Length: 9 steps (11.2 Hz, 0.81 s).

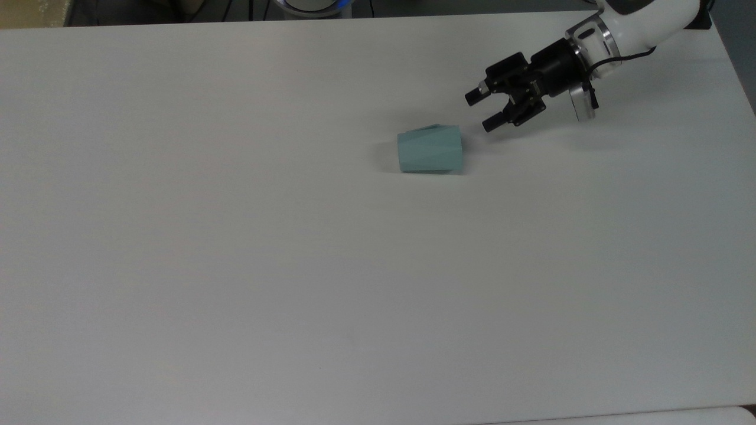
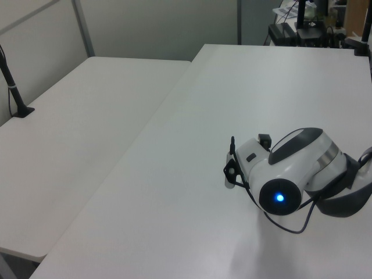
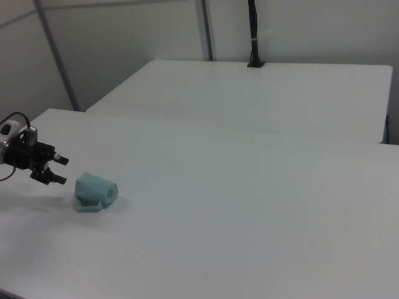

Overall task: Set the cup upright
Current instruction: 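Move the open gripper toward the open rim of the teal cup, then insert one gripper finger into the cup rim and close on the wall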

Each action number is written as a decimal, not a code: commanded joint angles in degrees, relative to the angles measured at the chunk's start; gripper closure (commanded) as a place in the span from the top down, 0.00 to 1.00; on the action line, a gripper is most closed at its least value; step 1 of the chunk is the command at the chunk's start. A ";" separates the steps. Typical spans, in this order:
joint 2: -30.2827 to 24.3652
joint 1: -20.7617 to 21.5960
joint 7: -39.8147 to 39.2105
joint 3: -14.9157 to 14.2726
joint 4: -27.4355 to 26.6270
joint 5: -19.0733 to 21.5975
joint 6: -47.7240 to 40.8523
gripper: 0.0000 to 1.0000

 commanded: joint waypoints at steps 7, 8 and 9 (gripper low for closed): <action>2.44 -3.89 1.43 0.94 -1.22 -2.24 5.19 0.93; 2.35 -4.15 1.43 0.94 -1.32 -2.33 6.07 0.91; 2.44 -4.16 1.43 0.94 -1.32 -2.33 5.99 0.88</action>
